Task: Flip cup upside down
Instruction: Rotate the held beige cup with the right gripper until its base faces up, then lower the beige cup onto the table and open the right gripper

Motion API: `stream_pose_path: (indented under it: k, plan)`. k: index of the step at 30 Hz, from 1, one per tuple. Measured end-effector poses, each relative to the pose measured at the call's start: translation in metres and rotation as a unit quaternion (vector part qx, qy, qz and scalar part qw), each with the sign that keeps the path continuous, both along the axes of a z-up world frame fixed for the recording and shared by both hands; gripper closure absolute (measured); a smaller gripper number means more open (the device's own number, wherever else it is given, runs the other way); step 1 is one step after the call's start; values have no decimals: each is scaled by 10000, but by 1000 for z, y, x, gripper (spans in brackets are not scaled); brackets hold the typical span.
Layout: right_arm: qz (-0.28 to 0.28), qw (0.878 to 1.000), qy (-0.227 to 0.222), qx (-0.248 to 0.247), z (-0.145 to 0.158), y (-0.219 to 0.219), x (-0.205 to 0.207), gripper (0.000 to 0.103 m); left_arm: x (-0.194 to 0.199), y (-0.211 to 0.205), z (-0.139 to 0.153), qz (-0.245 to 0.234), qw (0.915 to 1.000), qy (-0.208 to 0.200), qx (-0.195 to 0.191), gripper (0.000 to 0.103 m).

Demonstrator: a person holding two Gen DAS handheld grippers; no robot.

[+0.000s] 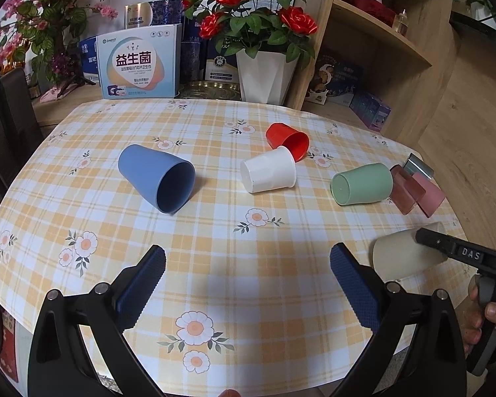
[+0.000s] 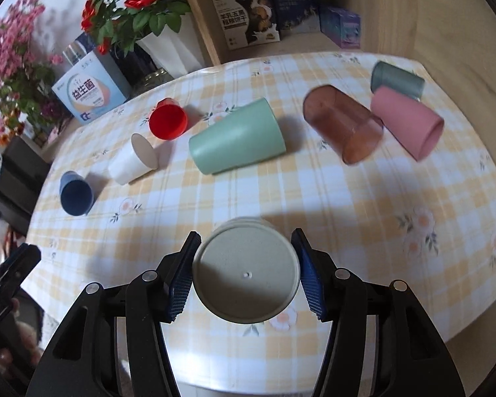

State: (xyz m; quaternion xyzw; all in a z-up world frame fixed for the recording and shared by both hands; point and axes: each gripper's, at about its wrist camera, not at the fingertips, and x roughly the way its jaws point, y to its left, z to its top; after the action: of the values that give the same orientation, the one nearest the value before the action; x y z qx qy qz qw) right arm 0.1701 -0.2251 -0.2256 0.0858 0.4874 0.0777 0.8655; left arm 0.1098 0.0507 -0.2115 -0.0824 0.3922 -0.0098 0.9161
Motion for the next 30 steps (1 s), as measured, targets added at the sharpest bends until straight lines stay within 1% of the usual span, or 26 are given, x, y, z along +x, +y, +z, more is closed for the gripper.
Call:
stream_pose_path:
  k: [7,14,22,23,25,26,30]
  plan:
    - [203,9993,-17,-319,-1,17,14,49,2,3,-4,35,10000,67,-47,6]
    - [396,9967,-115,-693,-2,37,18,49,4,6,-6,109,9998,138,56,6]
    - [403,9968,-96,-681,-2,40,14,49,5,6,-6,76,9998,199,28,6]
    - [412,9969,-67,-664,-1,40,14,48,4,5,-5,77,9998,193,55,6]
    - [437,9972,4,-599,-2,41,14,47,3,2,-1,147,9993,107,342,6]
    - [443,9972,17,-601,-2,42,14,47,2,2,1,163,9990,66,411,6]
    - [443,9981,129,-410,0,39,13,45,2,4,10,175,9991,-24,378,6]
